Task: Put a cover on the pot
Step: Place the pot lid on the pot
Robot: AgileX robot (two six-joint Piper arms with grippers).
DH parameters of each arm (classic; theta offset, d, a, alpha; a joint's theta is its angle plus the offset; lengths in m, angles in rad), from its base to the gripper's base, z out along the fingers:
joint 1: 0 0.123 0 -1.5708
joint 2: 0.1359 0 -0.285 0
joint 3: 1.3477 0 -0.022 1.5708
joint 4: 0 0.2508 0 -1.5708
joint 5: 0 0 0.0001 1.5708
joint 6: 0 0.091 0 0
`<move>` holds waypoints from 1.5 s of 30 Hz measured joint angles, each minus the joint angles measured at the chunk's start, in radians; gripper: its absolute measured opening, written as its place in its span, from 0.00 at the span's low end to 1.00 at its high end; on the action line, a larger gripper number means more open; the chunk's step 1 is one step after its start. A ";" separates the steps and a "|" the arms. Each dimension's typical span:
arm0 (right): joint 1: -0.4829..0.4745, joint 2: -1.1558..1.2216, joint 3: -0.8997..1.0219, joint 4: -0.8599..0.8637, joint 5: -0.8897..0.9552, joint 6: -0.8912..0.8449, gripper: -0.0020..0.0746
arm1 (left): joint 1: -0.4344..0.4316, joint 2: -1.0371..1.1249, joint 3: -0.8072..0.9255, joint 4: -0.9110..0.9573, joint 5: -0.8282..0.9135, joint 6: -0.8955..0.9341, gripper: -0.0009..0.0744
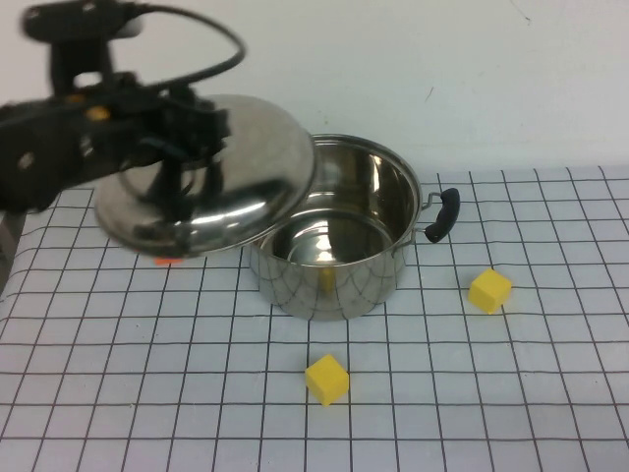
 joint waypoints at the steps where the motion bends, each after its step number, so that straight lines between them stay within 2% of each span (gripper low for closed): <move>1: 0.000 0.000 0.000 0.000 0.000 0.000 0.04 | -0.009 0.035 -0.042 0.002 0.024 0.009 0.45; 9: 0.000 0.000 0.000 0.000 0.000 0.000 0.04 | -0.113 0.370 -0.411 0.006 0.158 0.079 0.45; 15: 0.000 0.000 0.000 0.000 0.000 0.000 0.04 | -0.146 0.546 -0.554 0.006 0.187 0.119 0.45; 27: 0.000 0.000 0.000 0.000 0.000 0.000 0.04 | -0.148 0.626 -0.584 0.002 0.101 0.125 0.45; 45: 0.000 0.000 0.000 0.000 0.000 0.000 0.04 | -0.152 0.581 -0.578 0.002 0.028 0.125 0.45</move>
